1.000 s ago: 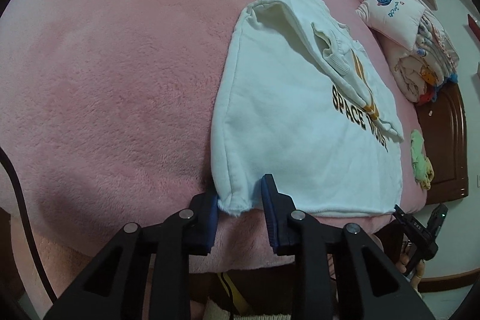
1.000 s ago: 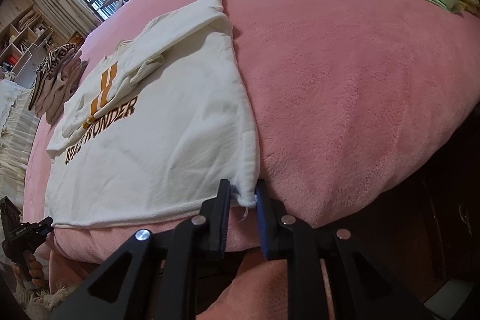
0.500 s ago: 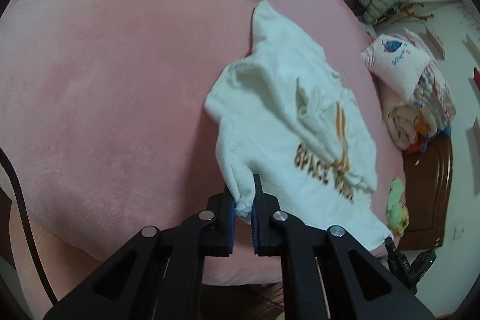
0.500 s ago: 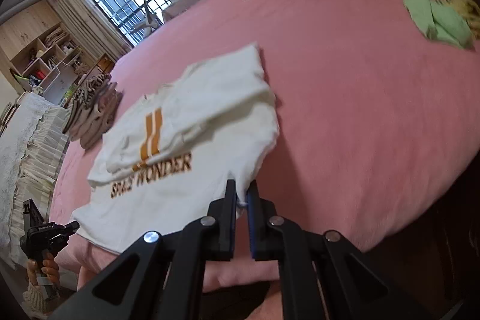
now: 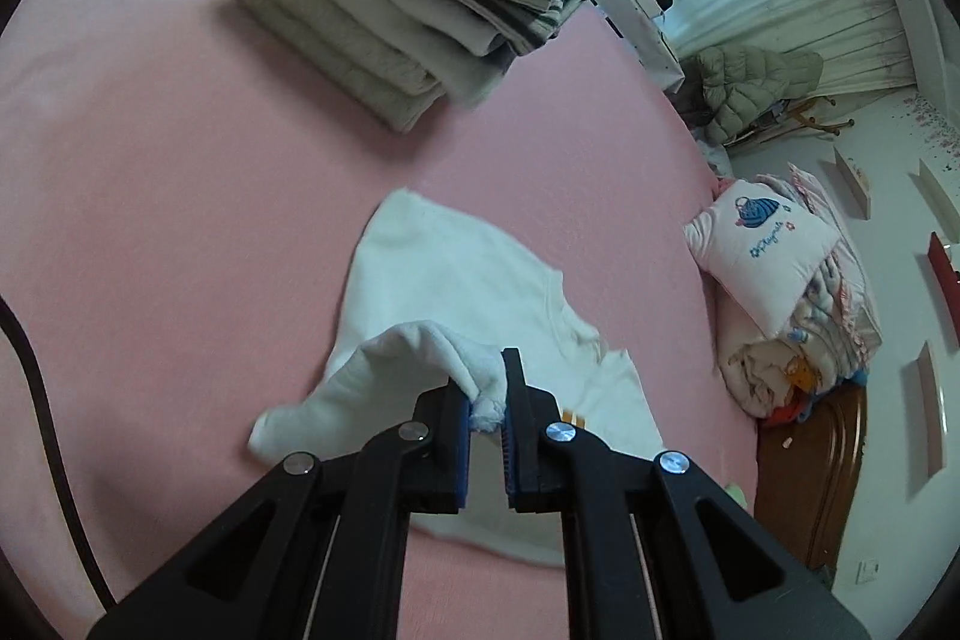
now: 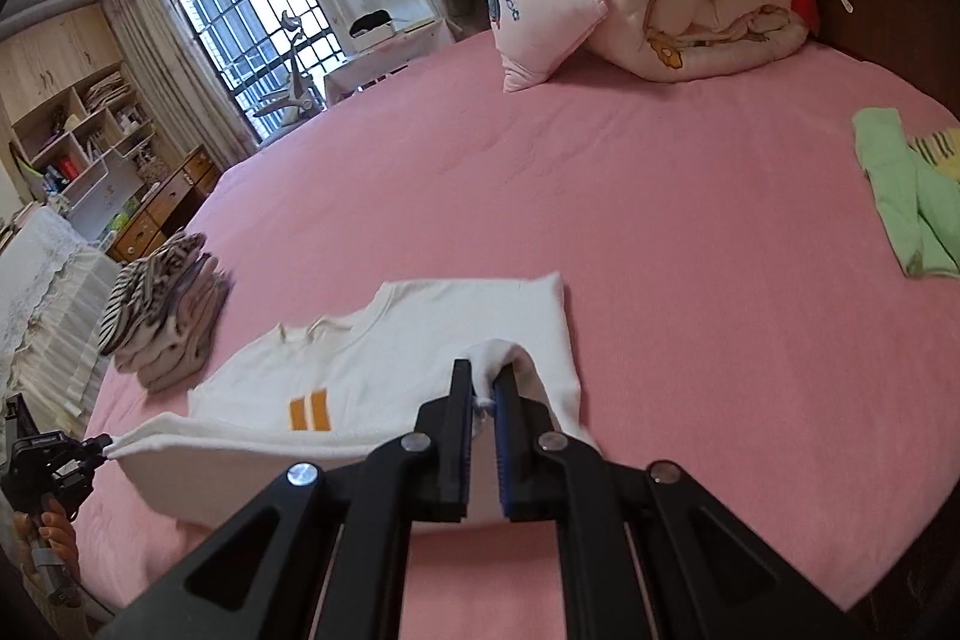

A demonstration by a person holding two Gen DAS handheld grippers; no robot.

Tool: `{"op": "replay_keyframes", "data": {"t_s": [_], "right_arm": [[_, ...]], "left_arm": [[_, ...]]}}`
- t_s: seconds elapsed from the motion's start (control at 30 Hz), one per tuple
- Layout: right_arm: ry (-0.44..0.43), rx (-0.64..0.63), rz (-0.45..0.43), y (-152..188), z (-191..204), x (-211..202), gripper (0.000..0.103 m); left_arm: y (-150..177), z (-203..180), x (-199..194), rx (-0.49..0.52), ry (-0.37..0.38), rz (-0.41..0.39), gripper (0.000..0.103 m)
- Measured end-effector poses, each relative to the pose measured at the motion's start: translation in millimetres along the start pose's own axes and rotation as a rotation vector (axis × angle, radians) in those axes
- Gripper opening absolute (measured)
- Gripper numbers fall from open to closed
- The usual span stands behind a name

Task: Fold small clothes
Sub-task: 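Lift the hem with both grippers, fold it up toward the collar, release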

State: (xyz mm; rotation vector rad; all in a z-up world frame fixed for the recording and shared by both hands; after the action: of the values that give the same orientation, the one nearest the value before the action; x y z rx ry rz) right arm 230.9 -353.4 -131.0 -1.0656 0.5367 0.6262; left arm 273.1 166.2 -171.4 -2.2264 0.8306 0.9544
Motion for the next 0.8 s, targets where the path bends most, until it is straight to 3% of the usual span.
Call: {"op": "replay_keyframes", "data": {"t_s": [0.2,0.4,0.63,0.7,0.8], "right_arm": [[0.058,-0.001,0.068,-20,-5,79,0.006],[0.106,0.019,0.114,-20,-19,130,0.006],[0.183,0.037,0.180,-4,-31,164,0.006],[0.202,0.027,0.194,0,-30,166,0.007],[0.198,0.016,0.195,0,-28,161,0.014]], "left_arm": [[-25,-7,70,0.011,-0.088,0.022,0.006],[-36,8,111,-0.028,-0.098,0.023,0.006],[-32,26,147,-0.030,-0.152,0.080,0.007],[-30,27,148,-0.019,-0.137,0.095,0.008],[-32,28,142,-0.026,-0.111,0.117,0.021]]}}
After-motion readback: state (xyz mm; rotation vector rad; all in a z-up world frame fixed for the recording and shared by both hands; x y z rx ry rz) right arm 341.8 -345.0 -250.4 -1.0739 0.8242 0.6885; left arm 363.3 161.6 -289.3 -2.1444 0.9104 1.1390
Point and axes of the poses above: each gripper's, at about its wrist camera, not at the fingertips, and x roughly the way its jaws point, z to its left, y to its underside, the point moved 4 cm from there along x, roughly the way its jaws point, and after that the axes turned 6 degrees about -y, right-handed, at the moved point
